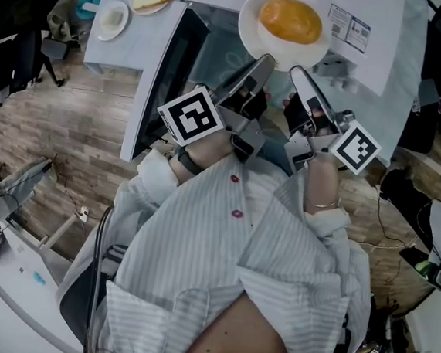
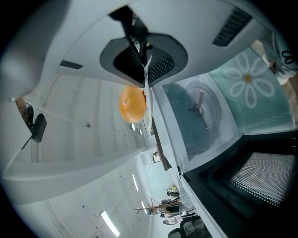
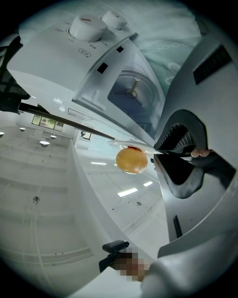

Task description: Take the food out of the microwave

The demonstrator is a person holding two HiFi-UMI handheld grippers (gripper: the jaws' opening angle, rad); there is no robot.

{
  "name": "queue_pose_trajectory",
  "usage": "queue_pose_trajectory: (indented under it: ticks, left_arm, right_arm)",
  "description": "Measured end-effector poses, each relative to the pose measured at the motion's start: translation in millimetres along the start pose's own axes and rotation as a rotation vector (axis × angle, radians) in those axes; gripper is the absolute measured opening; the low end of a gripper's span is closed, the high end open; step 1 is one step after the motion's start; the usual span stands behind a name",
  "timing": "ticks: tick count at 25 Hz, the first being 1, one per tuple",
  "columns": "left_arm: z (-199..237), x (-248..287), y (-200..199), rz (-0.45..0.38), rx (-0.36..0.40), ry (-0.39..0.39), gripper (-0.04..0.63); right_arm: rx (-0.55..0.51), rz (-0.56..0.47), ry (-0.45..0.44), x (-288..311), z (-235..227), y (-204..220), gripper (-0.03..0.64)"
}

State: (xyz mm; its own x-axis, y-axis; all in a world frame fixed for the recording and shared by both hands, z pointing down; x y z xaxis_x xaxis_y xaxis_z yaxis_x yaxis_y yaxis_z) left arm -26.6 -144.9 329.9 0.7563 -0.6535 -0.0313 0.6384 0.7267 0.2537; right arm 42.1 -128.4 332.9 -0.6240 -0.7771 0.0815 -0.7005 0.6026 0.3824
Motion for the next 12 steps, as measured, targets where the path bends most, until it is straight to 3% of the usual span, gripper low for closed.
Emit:
queue_pose_trajectory:
  ticks: [12]
  left_arm:
    - [1.8, -5.2, 1.6, -0.008, -0.016, 0.002, 0.029]
  right_arm:
    - [-0.003, 0.007, -0.005, -1.1, 0.7, 4.8, 0.049]
Point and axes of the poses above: the fingertips, and each gripper's own axes: x forward along the fingers, z to its left, y out of its underside, the point moved 1 cm from there along -x, backward along the fingers, and after that the axes turned 4 degrees about y, right-handed, at the moved point
